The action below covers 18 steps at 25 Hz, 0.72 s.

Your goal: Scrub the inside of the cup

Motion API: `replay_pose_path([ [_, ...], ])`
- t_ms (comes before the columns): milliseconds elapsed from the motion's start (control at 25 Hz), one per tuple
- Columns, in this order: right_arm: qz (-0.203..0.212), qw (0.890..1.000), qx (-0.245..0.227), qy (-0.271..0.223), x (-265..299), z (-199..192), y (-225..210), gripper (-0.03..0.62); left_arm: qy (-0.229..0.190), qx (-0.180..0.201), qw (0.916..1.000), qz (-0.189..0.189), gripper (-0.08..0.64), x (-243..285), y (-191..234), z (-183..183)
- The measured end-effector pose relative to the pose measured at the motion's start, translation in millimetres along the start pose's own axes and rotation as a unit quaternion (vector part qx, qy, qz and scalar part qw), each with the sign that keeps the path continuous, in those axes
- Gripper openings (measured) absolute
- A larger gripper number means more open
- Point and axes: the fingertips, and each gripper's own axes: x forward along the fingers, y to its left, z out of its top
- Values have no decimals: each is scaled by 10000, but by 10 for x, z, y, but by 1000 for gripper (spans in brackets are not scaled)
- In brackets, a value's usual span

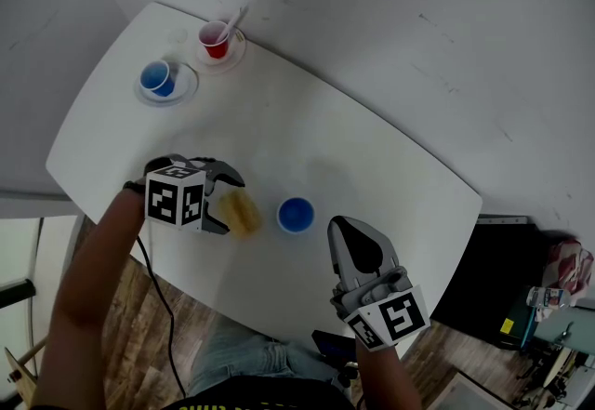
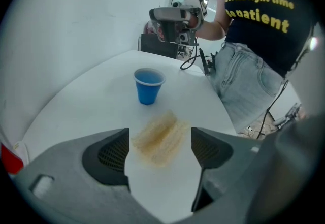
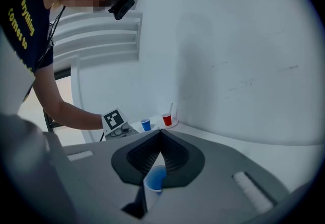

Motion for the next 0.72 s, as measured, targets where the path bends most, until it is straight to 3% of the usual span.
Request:
replay_pose_path([
  [280,-24,10000,28,2,2,-15,3,6,188,478,9987,29,383,84,9,54],
  [720,-45,10000,58,9,-9,-35,-37,6,477,632,9963,-332,383,290,-46,-27],
])
